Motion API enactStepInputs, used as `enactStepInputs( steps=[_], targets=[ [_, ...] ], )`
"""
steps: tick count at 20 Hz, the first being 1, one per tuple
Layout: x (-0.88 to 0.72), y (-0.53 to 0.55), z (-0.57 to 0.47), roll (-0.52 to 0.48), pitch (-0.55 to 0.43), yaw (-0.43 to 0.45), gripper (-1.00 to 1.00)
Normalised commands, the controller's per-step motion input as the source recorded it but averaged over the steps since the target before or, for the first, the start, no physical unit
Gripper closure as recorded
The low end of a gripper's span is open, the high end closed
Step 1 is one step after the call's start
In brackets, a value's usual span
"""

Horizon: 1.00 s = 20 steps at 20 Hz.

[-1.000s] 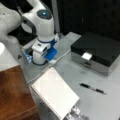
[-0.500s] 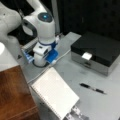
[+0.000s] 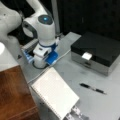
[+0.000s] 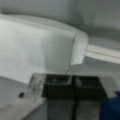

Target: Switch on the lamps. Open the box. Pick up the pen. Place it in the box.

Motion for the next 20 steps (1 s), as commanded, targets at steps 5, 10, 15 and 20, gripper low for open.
enactStepInputs(
  steps=[5,10,15,20],
  targets=[
    [-0.58,-0.11,-0.32,-0.028,-0.383,-0.012,1.0],
    [-0.56,-0.05,-0.31,-0.025,-0.406,-0.029,1.0],
    [-0.55,-0.01,-0.33,-0.026,-0.414,-0.037,1.0],
    [-0.58,0.0,-0.32,-0.031,-0.402,-0.036,1.0]
  ],
)
